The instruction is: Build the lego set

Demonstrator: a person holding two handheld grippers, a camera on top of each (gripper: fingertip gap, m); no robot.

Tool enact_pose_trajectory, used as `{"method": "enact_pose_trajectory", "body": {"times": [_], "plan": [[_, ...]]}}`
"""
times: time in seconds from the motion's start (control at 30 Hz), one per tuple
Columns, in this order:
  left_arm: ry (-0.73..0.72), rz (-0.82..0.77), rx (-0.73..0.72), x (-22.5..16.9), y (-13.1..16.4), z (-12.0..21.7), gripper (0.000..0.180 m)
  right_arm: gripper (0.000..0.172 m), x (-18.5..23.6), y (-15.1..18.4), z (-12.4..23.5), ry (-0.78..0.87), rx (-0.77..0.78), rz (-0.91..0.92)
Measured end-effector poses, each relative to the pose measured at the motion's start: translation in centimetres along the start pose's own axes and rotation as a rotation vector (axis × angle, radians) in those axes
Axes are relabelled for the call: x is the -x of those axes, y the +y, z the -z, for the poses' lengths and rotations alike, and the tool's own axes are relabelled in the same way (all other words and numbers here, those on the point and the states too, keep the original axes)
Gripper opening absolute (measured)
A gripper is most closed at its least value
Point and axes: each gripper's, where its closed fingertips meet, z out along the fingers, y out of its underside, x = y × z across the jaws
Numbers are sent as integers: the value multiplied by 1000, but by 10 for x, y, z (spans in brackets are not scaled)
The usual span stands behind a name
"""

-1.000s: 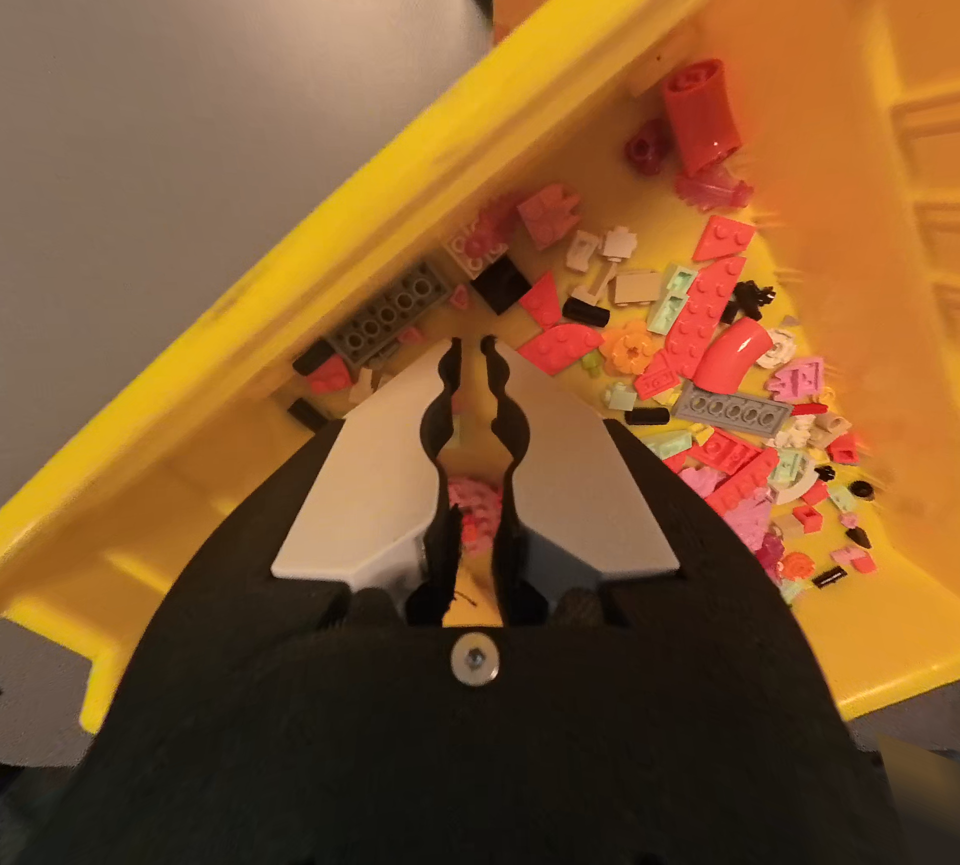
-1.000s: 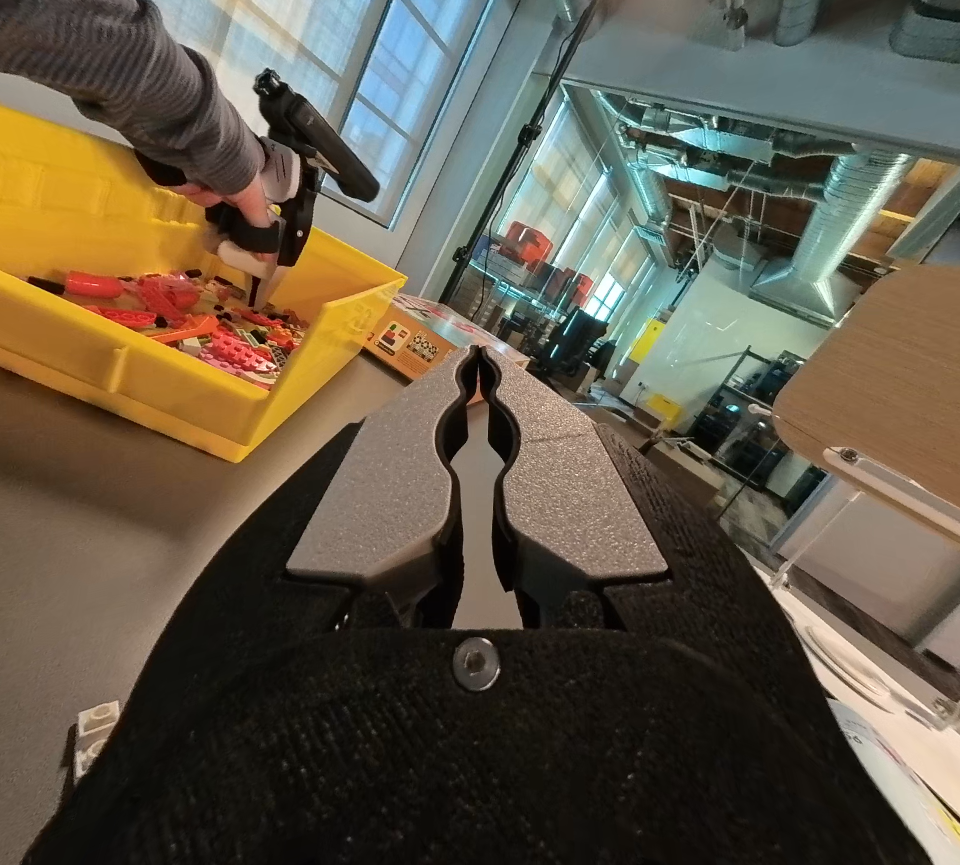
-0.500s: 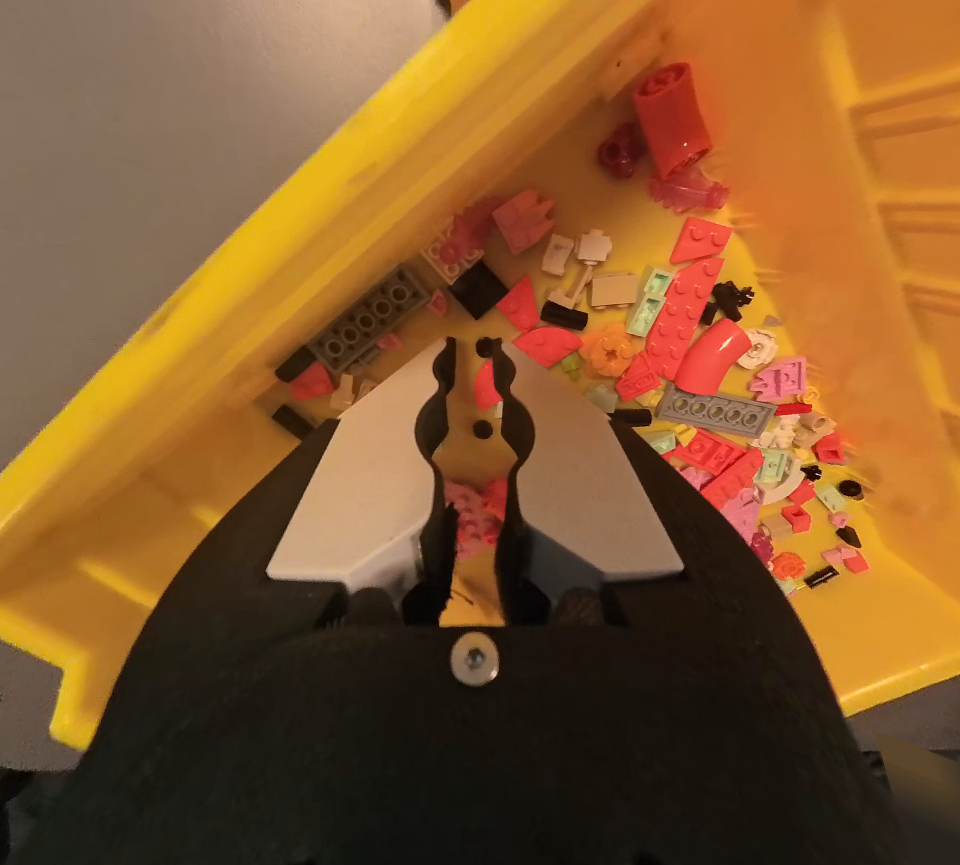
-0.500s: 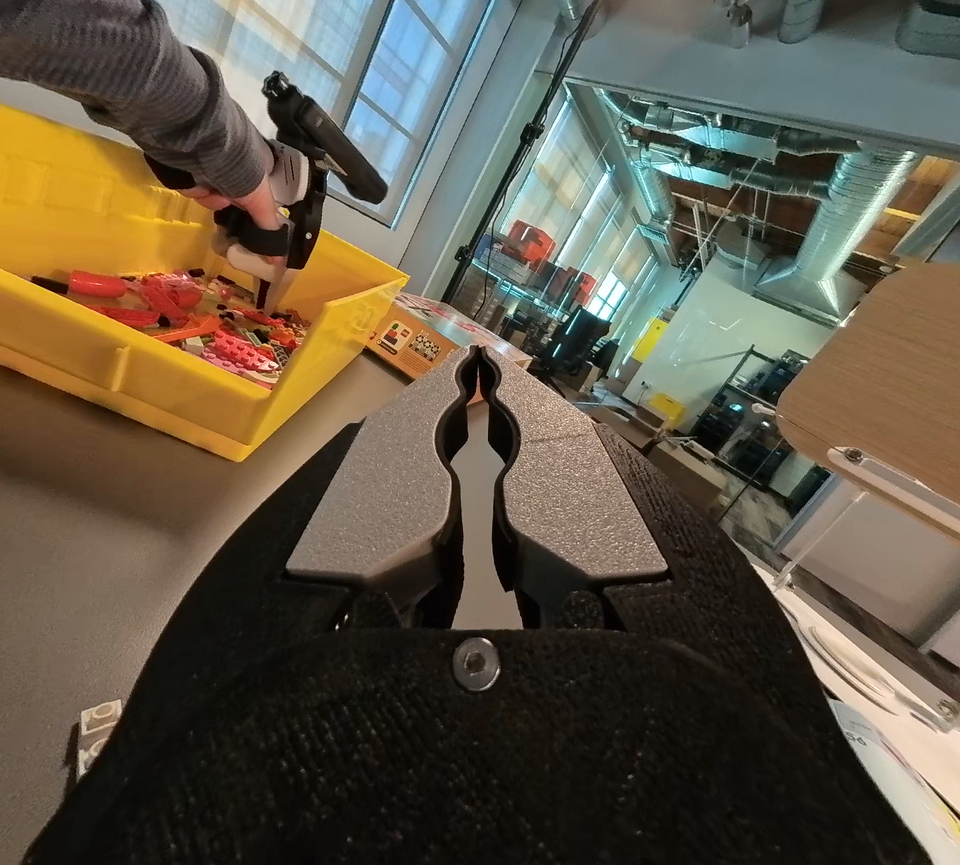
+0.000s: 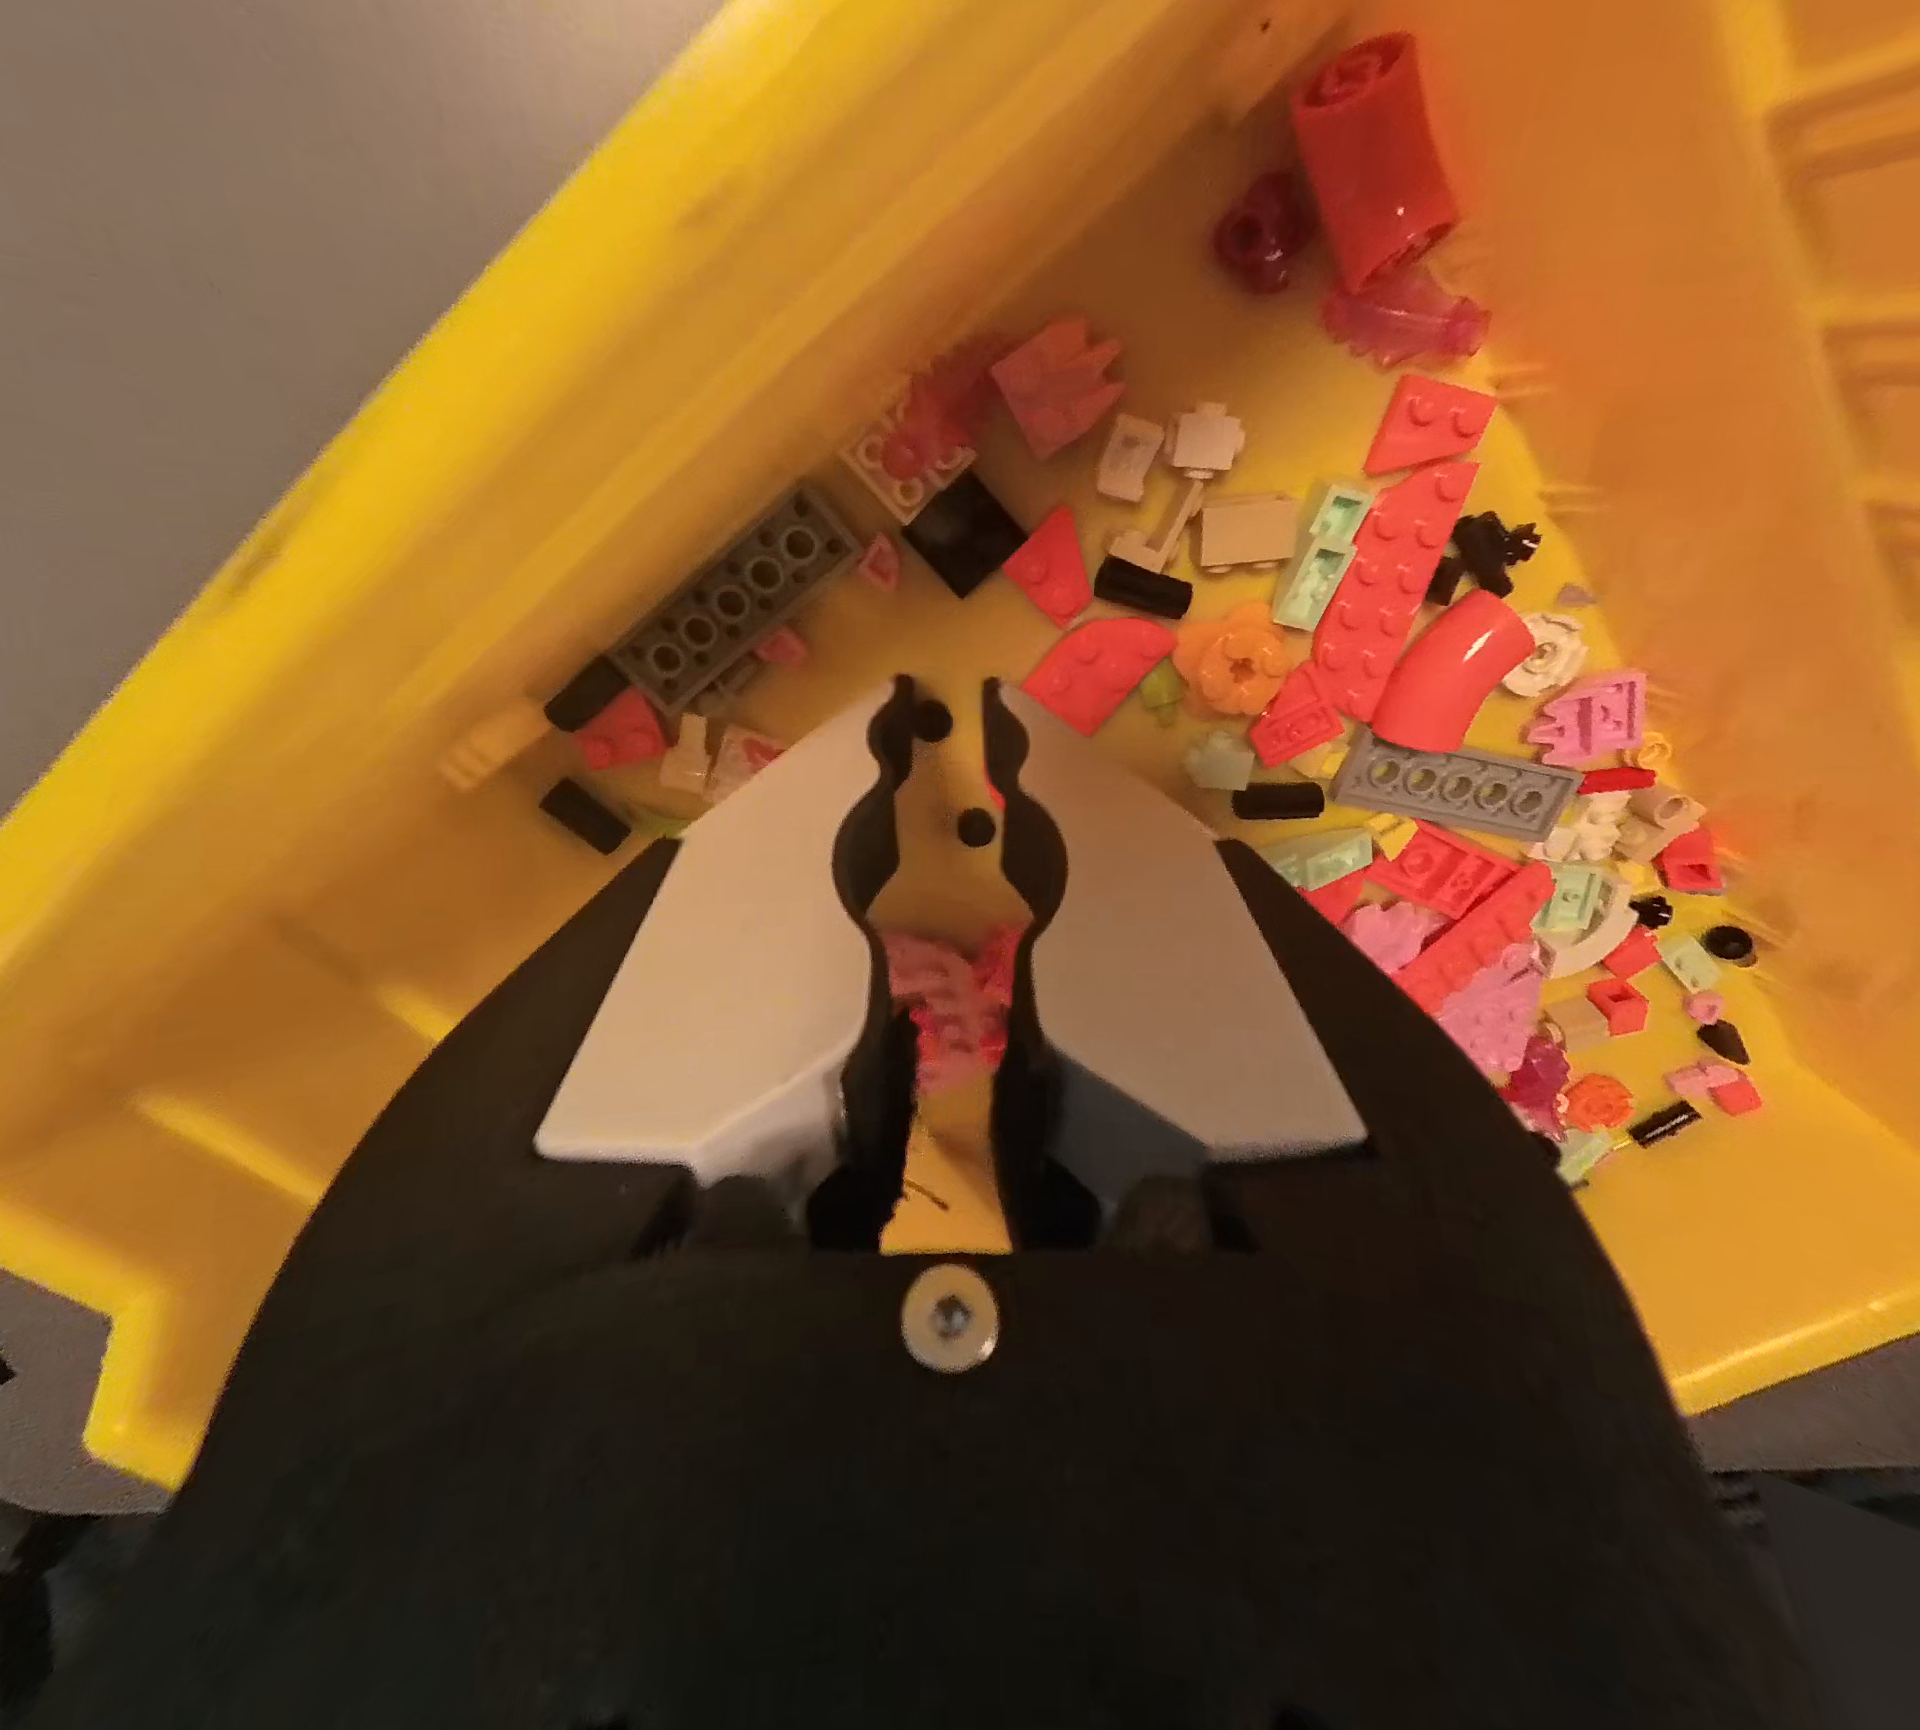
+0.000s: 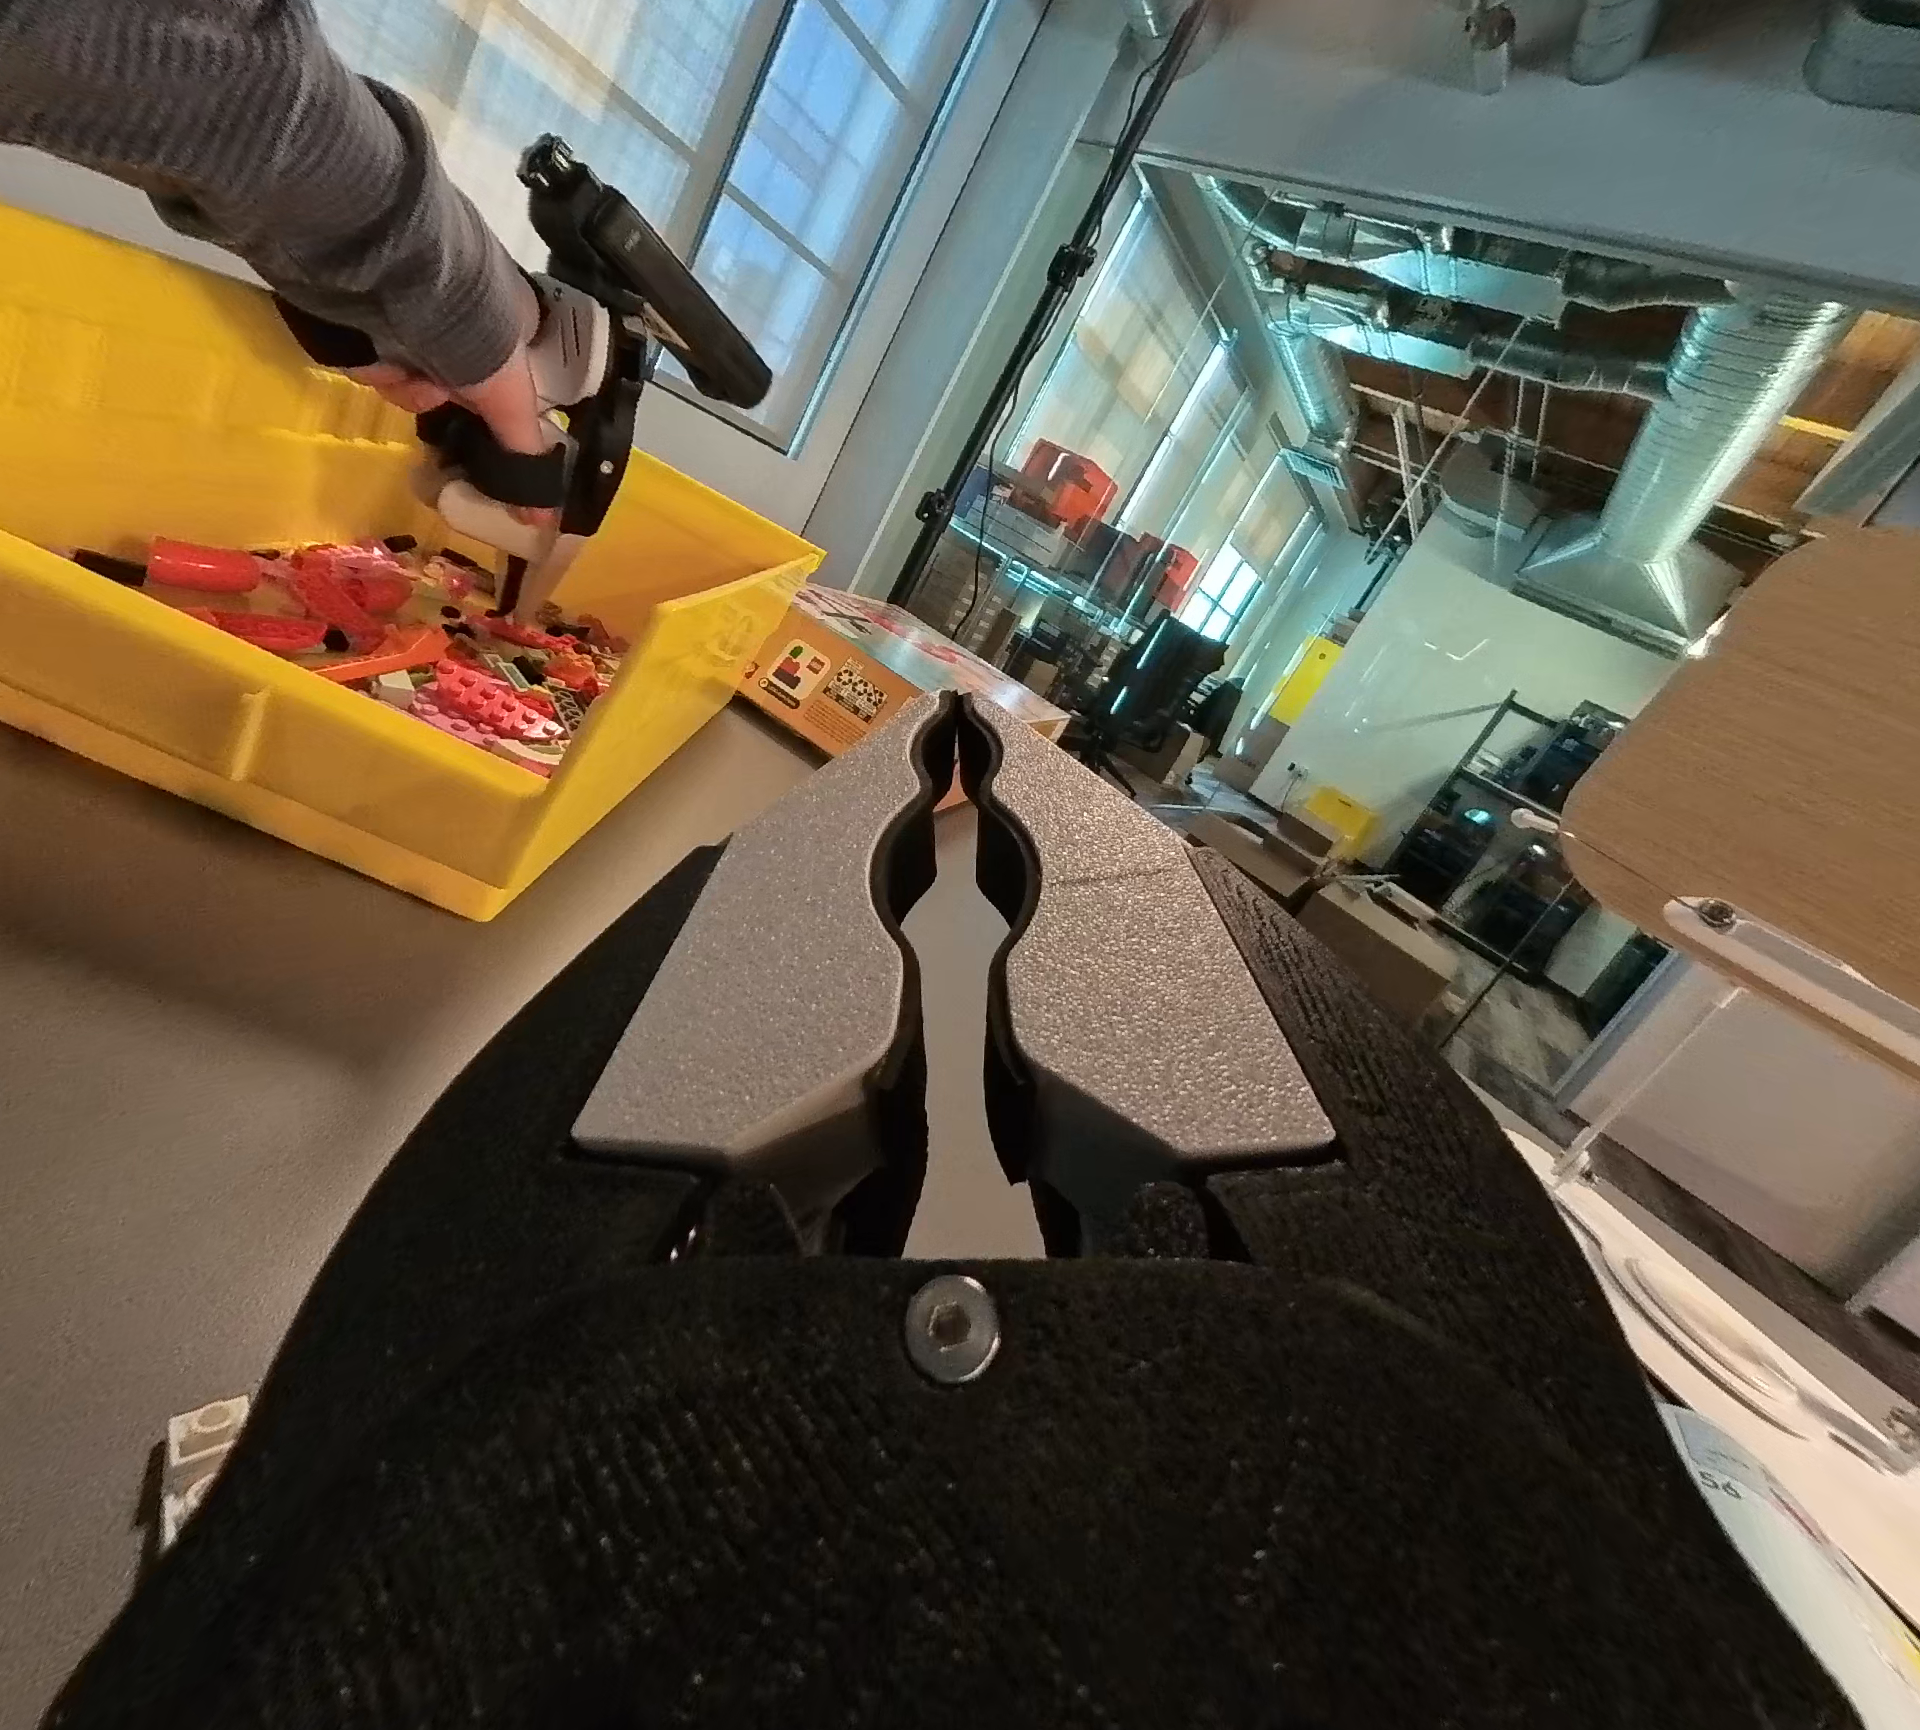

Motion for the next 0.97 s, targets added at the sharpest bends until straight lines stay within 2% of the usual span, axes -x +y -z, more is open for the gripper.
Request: {"method": "enact_pose_trajectory", "body": {"times": [0.23, 0.6, 0.7, 0.77, 0.83, 0.9, 0.97], "plan": [[25, 31, 5, 0, 4, 1, 11, 0, 1, 0, 0, -3, 1, 1], [-20, -47, -6, 1, 8, 2, 6, 0, 1, 0, -1, -2, 0, 1], [18, -73, -130, -14, -3, 23, 6, 0, 0, 0, -1, 2, 0, 0], [172, -89, -317, -53, -15, 58, 6, 0, 0, -2, 0, 3, -13, -1], [427, -140, -501, -112, -13, 107, 6, 9, 5, -16, 2, -41, -74, -25], [766, -223, -598, -180, 10, 159, 6, 20, 20, -44, 10, -187, -169, -83], [1113, -313, -593, -235, 47, 204, 6, 26, 21, -75, 24, -274, -268, -125]]}}
